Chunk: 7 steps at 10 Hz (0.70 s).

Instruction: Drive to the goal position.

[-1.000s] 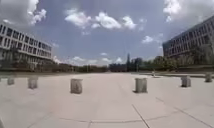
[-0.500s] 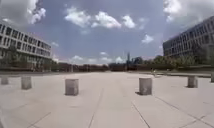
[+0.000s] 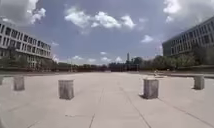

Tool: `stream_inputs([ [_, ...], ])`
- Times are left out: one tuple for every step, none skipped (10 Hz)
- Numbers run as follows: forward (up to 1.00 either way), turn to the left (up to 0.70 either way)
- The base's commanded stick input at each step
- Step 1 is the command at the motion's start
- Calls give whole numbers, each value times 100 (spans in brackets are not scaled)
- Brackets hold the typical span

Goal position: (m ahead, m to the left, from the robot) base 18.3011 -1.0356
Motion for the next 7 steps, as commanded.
stream_inputs([
  [70, 0],
  [70, 0],
  [70, 0],
  [70, 0],
  [70, 0],
  [70, 0],
  [70, 0],
])
